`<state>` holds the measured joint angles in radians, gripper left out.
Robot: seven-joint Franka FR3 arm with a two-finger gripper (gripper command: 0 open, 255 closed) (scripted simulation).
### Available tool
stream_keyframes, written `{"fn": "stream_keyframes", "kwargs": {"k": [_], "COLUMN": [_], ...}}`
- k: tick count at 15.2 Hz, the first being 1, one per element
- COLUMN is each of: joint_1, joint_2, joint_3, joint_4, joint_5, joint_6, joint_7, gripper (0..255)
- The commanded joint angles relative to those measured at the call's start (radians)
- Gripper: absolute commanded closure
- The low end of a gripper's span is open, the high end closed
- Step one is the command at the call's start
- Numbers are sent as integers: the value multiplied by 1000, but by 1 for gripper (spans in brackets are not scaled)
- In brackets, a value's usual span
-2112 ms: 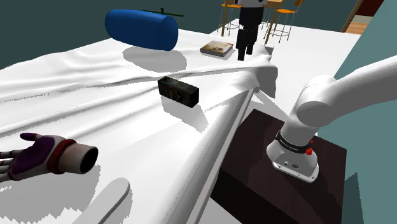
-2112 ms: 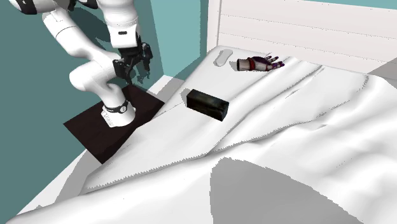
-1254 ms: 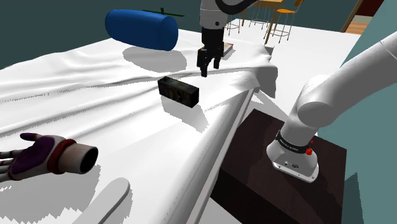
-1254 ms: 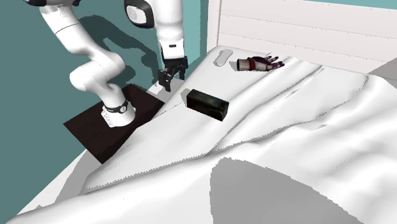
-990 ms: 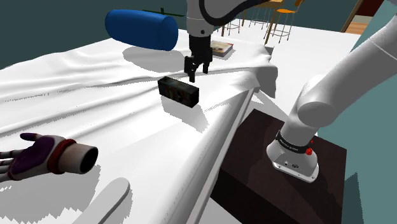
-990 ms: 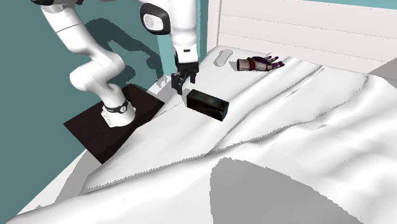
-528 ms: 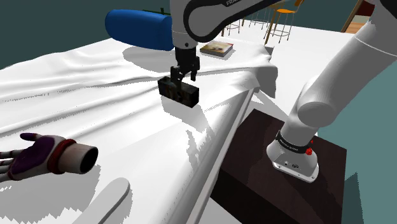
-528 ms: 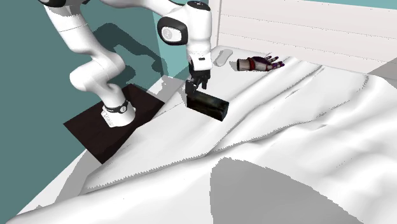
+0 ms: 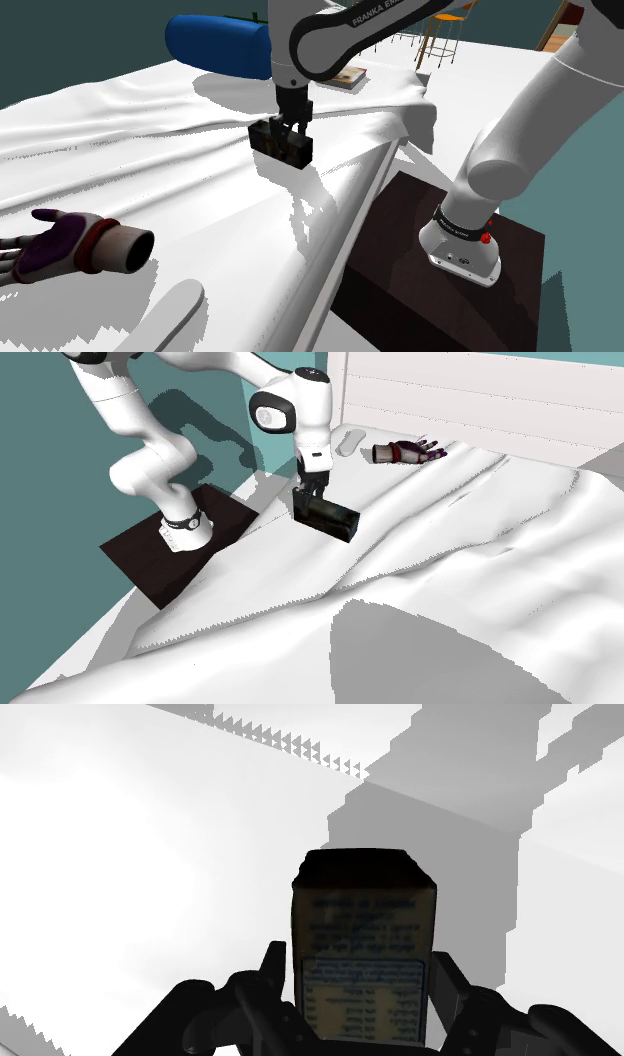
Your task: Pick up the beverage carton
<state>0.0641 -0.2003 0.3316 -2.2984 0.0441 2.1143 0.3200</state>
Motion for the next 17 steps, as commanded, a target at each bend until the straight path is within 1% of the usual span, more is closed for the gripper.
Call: {"fn": "stream_keyframes", "kwargs": {"k": [1, 8, 17], "joint_1": [0, 0, -1], "joint_2": [0, 1, -40], "joint_3": [0, 0, -10], "joint_4": [-1, 0, 85], "joint_5": [0, -1, 9], "joint_6": [1, 0, -124], "joint_7": [0, 0, -11], "gripper": [255, 255, 255]}}
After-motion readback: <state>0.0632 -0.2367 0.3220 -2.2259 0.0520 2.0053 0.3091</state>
